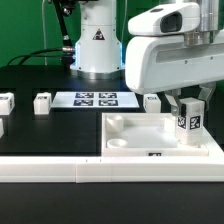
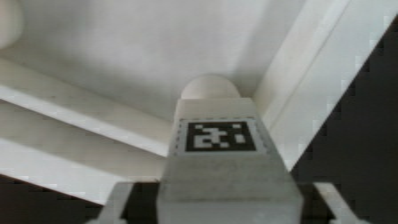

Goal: Assemble square table

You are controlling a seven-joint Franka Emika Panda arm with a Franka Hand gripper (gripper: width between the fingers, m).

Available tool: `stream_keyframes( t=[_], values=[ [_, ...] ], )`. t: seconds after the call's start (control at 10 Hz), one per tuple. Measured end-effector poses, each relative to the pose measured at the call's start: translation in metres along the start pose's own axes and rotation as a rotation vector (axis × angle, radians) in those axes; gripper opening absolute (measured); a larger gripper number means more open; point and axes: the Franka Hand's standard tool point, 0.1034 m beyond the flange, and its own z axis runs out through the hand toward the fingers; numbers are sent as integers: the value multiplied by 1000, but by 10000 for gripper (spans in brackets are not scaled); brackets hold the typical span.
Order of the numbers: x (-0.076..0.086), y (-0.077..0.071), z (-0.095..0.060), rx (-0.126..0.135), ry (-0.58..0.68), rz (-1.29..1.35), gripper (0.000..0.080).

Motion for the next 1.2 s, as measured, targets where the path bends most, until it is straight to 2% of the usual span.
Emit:
stream_keyframes(
  t=[0.3,0.6,0.8,1.2],
  values=[
    [0,0,0,0,0,16,289],
    [0,0,1,0,14,415,289],
    [0,1,1,10,13,637,290],
    [-1,1,1,11,9,1026,290]
  ],
)
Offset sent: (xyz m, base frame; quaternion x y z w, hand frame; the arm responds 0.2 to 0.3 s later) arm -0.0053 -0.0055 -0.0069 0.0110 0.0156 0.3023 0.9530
